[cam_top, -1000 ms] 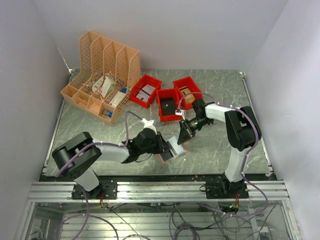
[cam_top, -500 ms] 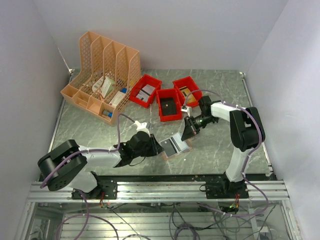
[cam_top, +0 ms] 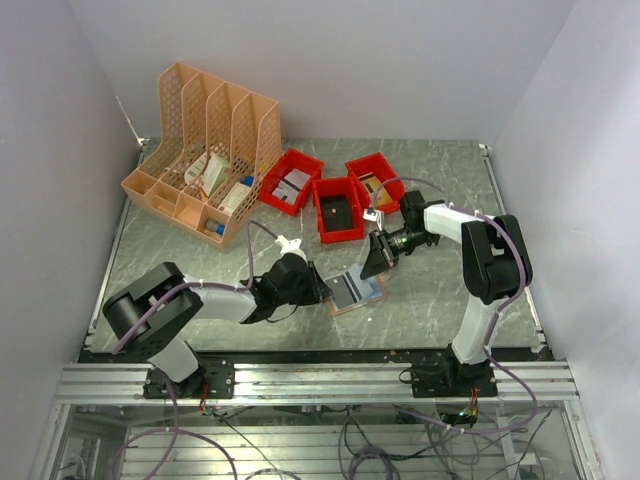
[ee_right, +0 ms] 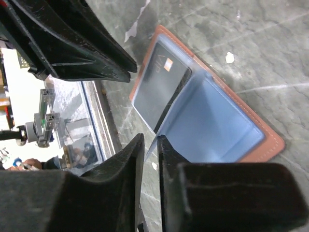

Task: Put the credit cards into the card holder
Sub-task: Turn over the card slot in the card holder.

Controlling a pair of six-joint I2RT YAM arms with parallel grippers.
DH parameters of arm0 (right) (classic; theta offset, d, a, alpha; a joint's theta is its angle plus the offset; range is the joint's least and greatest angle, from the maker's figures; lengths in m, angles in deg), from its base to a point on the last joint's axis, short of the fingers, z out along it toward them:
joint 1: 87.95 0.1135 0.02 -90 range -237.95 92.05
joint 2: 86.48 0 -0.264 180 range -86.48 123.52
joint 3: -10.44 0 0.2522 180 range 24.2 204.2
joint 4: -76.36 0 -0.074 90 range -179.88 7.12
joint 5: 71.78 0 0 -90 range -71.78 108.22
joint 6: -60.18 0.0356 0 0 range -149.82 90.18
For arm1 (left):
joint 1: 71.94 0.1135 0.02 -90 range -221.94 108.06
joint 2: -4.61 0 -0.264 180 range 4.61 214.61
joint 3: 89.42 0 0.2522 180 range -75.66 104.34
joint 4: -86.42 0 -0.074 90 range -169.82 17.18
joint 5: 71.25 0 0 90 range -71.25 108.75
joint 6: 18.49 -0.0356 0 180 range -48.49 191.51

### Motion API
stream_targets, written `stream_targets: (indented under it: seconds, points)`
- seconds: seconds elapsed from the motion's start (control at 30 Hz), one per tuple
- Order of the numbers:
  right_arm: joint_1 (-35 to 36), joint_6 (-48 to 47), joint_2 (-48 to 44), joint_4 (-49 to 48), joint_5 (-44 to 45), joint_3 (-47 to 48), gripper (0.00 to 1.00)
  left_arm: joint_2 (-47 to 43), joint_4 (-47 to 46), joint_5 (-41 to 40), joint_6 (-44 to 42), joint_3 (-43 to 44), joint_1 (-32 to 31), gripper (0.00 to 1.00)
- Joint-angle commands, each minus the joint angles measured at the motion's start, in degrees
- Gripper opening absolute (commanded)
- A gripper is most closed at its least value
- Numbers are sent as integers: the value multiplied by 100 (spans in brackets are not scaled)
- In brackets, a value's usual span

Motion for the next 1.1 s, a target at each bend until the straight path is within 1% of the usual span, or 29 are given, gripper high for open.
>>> stream_targets:
  seconds: [0.0, 0.2, 0.57, 0.87, 1.0, 1.07]
  points:
    - [128, -90, 151, 103, -430, 99, 21, 179, -438, 245, -117, 171, 106, 30]
    - [330, -133, 273, 155, -613, 125, 31, 308, -524, 319, -97, 192, 190, 30]
    - [592, -335, 508, 344, -927, 231, 38, 770, -899, 647, -102, 391, 284, 30]
    - [625, -380, 530, 380, -898, 270, 39, 910, -1048, 732, -75, 398, 327, 30]
    - [637, -9, 511, -11, -542, 138, 40, 880, -1039, 749, -82, 360, 339, 29]
    - [650, 191, 543, -204, -366, 59, 38, 710, -915, 668, -107, 305, 349, 29]
